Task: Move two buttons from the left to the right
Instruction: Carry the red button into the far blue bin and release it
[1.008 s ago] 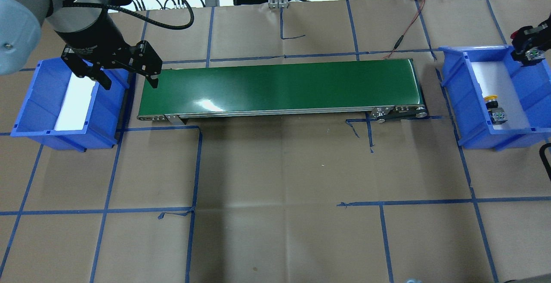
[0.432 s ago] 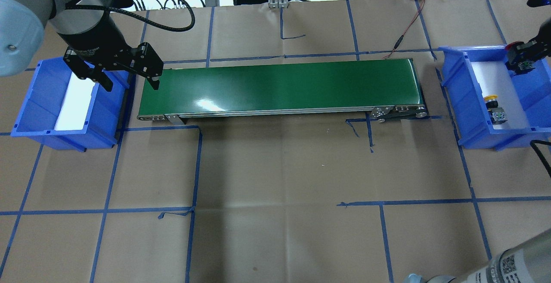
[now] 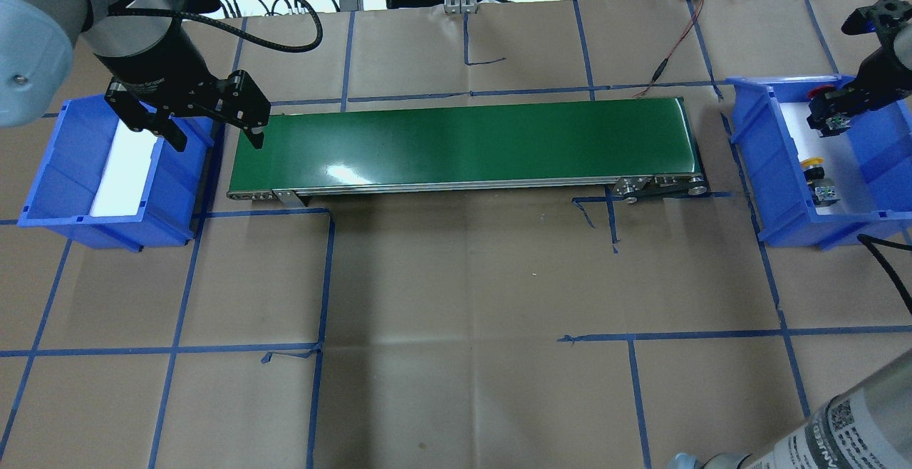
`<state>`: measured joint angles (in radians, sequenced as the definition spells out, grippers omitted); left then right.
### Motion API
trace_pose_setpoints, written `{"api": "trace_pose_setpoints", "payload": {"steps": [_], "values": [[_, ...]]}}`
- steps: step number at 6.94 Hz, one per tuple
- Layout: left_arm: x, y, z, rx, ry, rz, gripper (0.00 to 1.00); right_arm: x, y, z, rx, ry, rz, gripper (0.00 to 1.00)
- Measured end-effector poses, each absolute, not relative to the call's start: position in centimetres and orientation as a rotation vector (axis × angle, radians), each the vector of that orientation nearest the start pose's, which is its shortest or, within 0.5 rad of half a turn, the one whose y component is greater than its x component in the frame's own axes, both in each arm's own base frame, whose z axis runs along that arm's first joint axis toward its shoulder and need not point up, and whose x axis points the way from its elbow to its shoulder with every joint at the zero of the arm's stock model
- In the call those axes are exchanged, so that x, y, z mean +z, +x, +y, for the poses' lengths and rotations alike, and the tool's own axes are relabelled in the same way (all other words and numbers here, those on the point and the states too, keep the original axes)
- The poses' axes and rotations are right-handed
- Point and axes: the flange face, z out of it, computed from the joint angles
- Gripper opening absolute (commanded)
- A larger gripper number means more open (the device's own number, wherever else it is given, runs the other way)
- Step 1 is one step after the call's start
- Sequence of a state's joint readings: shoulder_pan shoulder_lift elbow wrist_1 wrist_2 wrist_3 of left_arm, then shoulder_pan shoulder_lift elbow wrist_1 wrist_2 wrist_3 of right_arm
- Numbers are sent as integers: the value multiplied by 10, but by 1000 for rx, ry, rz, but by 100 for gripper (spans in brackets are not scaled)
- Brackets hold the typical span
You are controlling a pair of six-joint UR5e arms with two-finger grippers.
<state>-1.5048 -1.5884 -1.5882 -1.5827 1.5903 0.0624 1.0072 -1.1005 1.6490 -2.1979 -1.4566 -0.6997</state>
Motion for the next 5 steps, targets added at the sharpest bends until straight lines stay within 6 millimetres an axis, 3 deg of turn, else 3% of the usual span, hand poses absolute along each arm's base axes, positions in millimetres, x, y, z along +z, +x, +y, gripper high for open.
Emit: {"api": "trace_pose_setpoints", "payload": {"steps": [1, 2, 3, 4, 5], "values": [[470, -98, -502, 73, -4, 3124, 100, 233, -217, -615, -184, -214, 3073, 4], [471, -99, -503, 69, -4, 3126, 100, 225, -217, -616, -169, -210, 3067, 15], [472, -99, -505, 67, -4, 3127, 100, 220, -218, -616, -159, -205, 3064, 52], [471, -99, -507, 68, -4, 3128, 100, 219, -218, -617, -158, -203, 3063, 98], [469, -99, -508, 75, -5, 3132, 100, 220, -218, -618, -167, -202, 3060, 99]]}}
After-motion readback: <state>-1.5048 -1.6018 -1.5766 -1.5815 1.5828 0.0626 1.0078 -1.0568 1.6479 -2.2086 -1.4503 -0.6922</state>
